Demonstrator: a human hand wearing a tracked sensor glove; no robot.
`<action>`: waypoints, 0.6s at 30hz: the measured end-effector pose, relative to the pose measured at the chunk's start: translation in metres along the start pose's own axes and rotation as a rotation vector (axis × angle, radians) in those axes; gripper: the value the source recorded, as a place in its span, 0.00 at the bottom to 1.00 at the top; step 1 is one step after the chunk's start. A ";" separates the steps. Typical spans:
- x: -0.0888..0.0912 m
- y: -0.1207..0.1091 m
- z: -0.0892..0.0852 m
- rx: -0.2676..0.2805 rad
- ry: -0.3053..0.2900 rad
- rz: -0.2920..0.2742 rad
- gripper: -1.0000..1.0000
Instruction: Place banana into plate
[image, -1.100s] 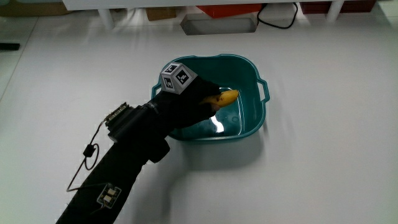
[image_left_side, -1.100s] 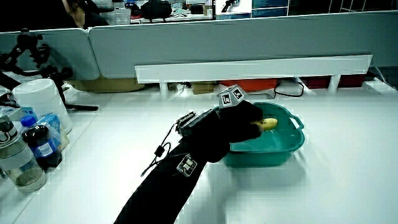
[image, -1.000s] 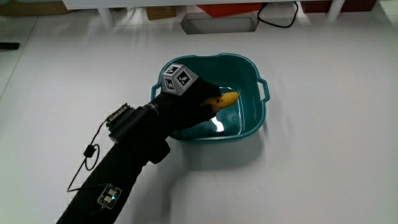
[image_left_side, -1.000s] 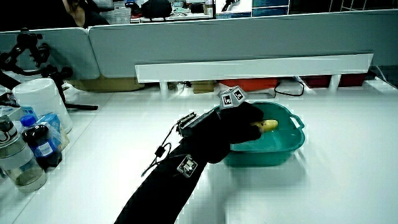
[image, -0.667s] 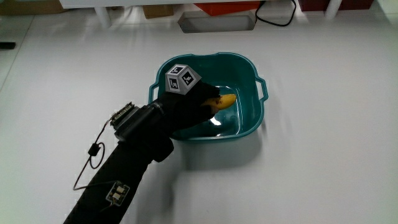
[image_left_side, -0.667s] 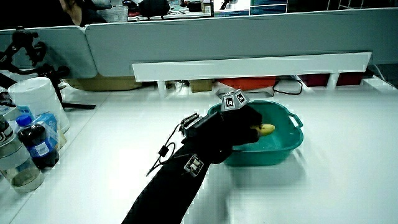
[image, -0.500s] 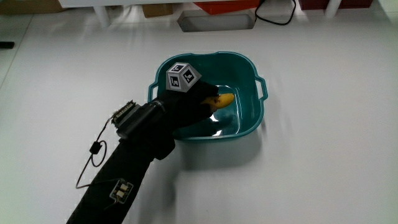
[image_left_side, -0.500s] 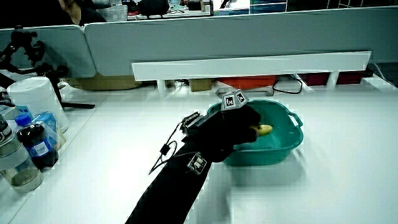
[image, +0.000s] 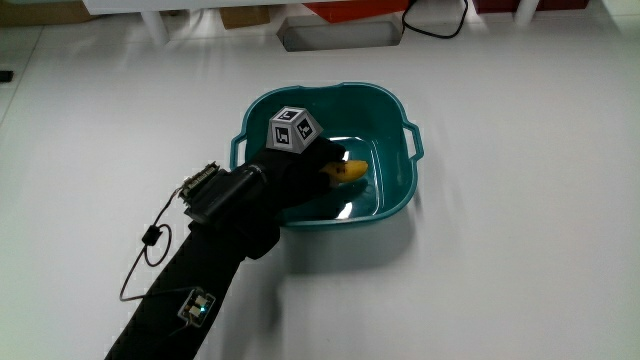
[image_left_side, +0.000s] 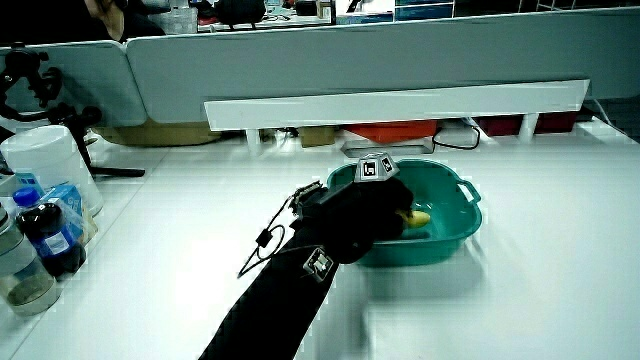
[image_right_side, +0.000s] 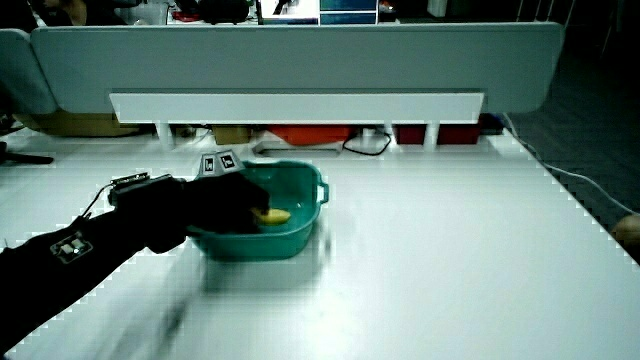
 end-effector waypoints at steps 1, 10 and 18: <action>0.000 0.000 -0.001 -0.008 0.002 0.010 0.50; -0.002 0.003 -0.007 -0.026 0.074 0.053 0.50; -0.005 0.006 -0.013 -0.030 0.135 0.072 0.50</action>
